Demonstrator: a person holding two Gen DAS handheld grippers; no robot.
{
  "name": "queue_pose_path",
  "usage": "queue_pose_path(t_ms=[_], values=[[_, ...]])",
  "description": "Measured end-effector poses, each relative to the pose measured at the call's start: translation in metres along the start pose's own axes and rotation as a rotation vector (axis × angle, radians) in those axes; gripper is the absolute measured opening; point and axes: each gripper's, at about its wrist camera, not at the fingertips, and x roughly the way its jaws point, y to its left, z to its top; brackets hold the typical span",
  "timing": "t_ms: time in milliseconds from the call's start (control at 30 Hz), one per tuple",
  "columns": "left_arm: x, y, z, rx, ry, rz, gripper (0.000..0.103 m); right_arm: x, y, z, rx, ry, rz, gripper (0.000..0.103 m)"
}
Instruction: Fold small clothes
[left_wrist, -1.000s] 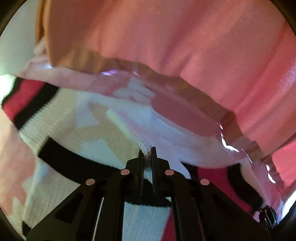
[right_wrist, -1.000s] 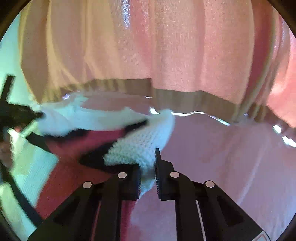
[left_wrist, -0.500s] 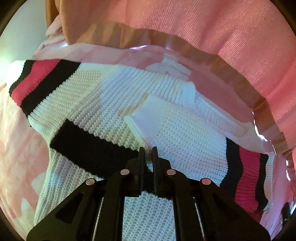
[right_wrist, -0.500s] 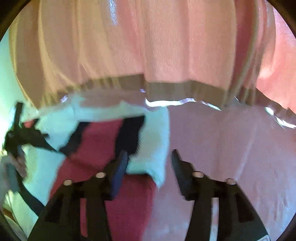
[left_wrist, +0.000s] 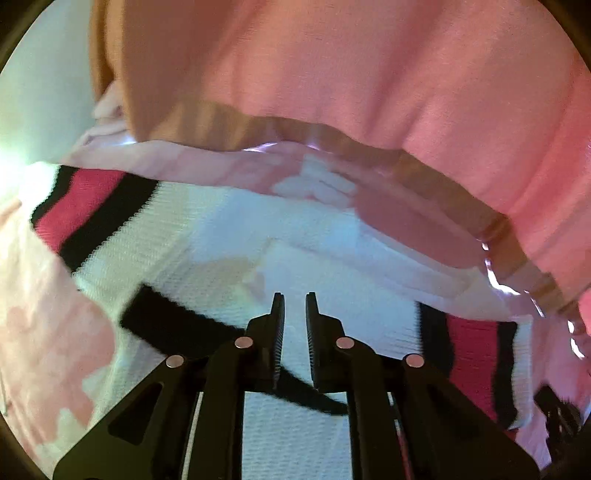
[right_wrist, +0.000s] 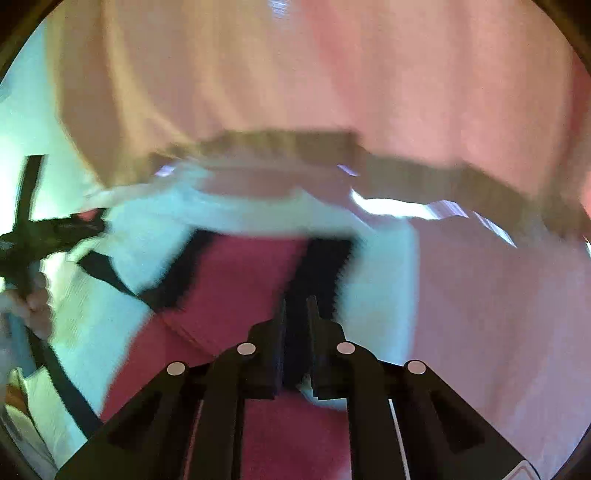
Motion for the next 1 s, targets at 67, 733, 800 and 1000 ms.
queue_pose_path(t_ms=[67,733,800,1000], values=[[0.015,-0.008,-0.004,0.029,0.033,0.003,0.011,0.028,0.015,0.019,-0.043,0.023,0.059,0.009],[0.024,-0.044,-0.014,0.155,0.017,0.085,0.015,0.024,-0.033,-0.001,0.07,0.162,-0.02,0.003],[0.026,-0.053,-0.019,0.186,0.024,0.098,0.027,0.033,-0.024,-0.017,0.022,0.209,-0.078,0.001],[0.039,-0.054,-0.029,0.232,0.066,0.147,0.032,0.006,-0.042,-0.032,0.146,0.158,-0.171,0.002]])
